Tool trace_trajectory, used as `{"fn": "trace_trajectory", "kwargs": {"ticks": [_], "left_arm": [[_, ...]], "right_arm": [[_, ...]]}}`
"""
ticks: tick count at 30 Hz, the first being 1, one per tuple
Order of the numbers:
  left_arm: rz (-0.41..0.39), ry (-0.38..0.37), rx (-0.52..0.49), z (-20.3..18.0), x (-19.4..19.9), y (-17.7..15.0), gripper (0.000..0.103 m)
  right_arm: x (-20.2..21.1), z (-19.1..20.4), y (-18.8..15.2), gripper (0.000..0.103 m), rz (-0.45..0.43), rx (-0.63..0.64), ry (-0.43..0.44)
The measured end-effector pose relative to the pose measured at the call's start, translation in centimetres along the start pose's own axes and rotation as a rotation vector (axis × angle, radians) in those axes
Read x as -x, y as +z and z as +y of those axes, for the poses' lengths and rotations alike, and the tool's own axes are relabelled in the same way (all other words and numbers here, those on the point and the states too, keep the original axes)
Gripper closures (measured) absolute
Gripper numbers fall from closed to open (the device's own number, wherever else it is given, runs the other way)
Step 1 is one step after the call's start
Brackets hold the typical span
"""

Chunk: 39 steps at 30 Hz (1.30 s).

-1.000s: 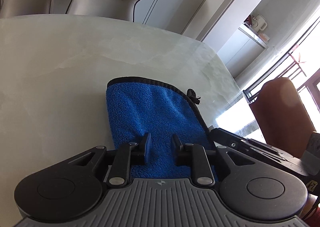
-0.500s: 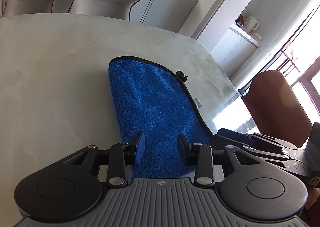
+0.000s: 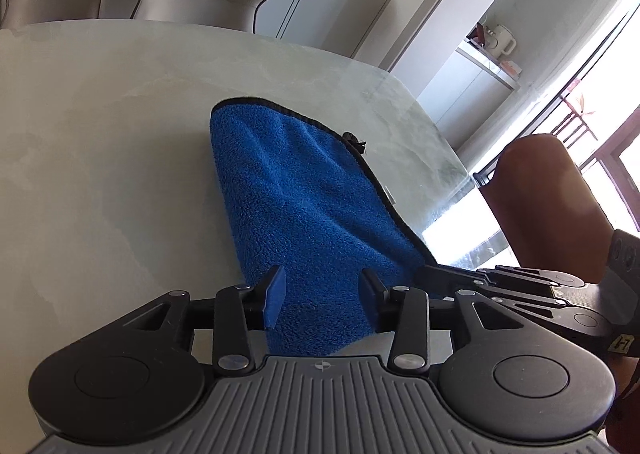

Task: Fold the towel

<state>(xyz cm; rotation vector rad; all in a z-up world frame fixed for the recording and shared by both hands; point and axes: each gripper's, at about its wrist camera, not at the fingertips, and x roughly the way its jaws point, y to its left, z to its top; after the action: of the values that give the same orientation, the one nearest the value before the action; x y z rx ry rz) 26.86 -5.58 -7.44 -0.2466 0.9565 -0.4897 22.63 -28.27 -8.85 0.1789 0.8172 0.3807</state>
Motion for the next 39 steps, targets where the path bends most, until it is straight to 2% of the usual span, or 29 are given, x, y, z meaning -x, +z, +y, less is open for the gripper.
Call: {"fn": "trace_trajectory", "kwargs": {"ticks": [2,5,7,9,13,16,21,24,26,28,30,33,35,37,39], "left_arm": [[0.008,0.003,-0.013,-0.1,-0.2,0.0,0.059],[0.017,0.004,-0.038,-0.1,0.0,0.8,0.059],[-0.003,0.005,-0.061,-0.2,0.4,1.9,0.059],[-0.037,0.005,-0.082,-0.2,0.6,3.4,0.054],[-0.076,0.021,-0.083,0.0,-0.6,6.5,0.051],[-0.076,0.021,-0.072,0.4,-2.3,8.0,0.051],[-0.037,0.071,-0.089,1.0,-5.8,8.9,0.051],[-0.02,0.068,-0.117,1.3,-7.1,8.4,0.048],[-0.028,0.063,-0.131,1.1,-7.0,8.3,0.048],[-0.035,0.065,-0.116,1.0,-6.4,8.2,0.048],[-0.069,0.044,-0.104,0.8,-5.4,7.6,0.047],[-0.034,0.073,-0.127,0.6,-5.6,6.6,0.048],[-0.041,0.087,-0.144,0.2,-5.0,6.0,0.048],[-0.044,0.08,-0.119,0.0,-3.8,5.6,0.047],[-0.061,0.081,-0.1,-0.4,-2.1,4.7,0.038]], "right_arm": [[0.0,-0.1,-0.2,0.095,0.002,-0.002,0.003],[0.4,-0.1,0.3,0.081,-0.001,-0.03,-0.03],[1.1,0.3,0.7,0.081,-0.052,-0.026,-0.024],[1.3,0.6,1.3,0.08,-0.087,-0.018,0.005],[-0.6,1.3,2.9,0.079,-0.104,0.041,0.048],[-2.9,1.2,3.8,0.079,-0.08,0.021,0.131],[-4.9,0.3,3.5,0.082,-0.053,-0.003,0.074],[-4.5,-0.5,3.2,0.09,-0.06,-0.046,0.067],[-4.2,-0.9,2.9,0.089,-0.057,-0.061,0.064],[-3.6,-0.3,3.0,0.085,-0.051,-0.064,0.044],[-3.1,0.5,3.0,0.067,-0.053,-0.036,0.035],[-2.9,1.4,2.8,0.066,-0.035,0.0,0.0],[-2.6,1.9,2.7,0.066,-0.024,0.011,-0.023],[-1.8,2.2,2.9,0.061,-0.02,0.01,-0.041],[-0.9,2.7,2.7,0.043,-0.009,0.019,-0.088]]}}
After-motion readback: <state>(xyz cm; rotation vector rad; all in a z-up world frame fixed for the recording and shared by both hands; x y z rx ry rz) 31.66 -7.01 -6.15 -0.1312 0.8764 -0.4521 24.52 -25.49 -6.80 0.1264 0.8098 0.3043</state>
